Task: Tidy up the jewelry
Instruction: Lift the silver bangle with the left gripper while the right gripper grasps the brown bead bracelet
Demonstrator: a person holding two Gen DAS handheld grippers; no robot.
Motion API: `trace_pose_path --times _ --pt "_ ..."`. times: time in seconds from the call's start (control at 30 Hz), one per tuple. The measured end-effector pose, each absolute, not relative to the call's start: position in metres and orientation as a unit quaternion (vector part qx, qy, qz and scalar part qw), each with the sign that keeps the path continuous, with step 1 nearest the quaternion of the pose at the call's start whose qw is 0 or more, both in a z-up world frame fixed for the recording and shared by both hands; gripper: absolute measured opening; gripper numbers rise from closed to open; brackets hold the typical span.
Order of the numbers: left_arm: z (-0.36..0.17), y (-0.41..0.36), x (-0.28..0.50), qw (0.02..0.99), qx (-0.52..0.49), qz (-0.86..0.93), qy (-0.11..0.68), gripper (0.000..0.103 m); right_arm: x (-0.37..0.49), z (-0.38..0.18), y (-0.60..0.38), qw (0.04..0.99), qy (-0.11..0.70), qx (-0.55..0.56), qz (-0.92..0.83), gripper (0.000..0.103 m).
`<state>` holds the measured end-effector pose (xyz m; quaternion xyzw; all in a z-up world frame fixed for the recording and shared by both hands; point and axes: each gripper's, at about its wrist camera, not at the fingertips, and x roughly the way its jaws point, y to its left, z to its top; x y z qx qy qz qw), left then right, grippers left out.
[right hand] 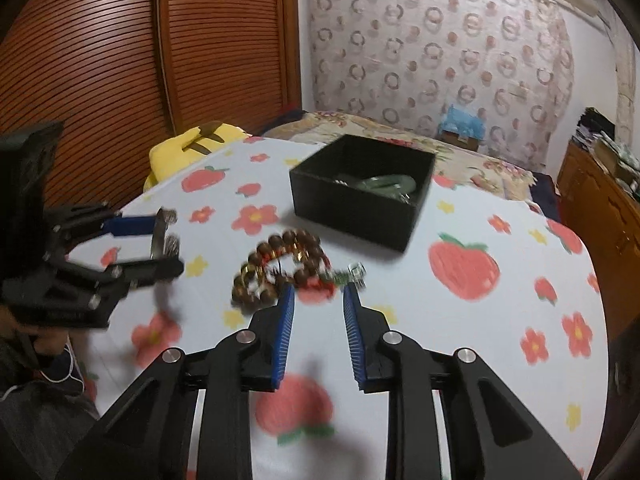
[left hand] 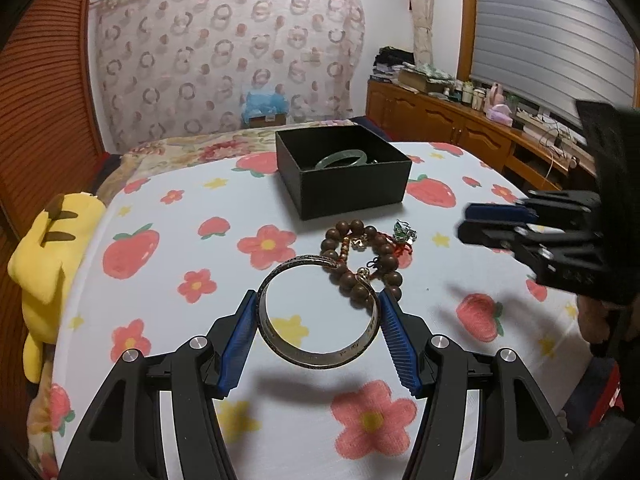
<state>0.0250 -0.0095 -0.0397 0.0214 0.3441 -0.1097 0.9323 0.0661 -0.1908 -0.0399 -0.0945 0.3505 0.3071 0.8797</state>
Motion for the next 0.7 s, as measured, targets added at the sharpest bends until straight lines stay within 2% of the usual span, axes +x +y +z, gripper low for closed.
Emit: trace_pose_path --times 0.23,0.53,0.7 --pt "-0.04 0.0 0.023 0.934 0.012 -0.106 0.341 0.058 0.11 -0.061 -0.158 0.857 0.394 -0.11 0.313 0.023" --pt "-0.043 0.003 0.022 0.933 0.011 -0.107 0.342 0.058 0.13 -0.08 -0.135 0.846 0.413 -0.143 0.306 0.023" --pt "-0.044 0.003 0.022 0.933 0.01 -0.107 0.343 0.058 0.124 -0.08 -0.129 0.844 0.403 -0.162 0.315 0.013"
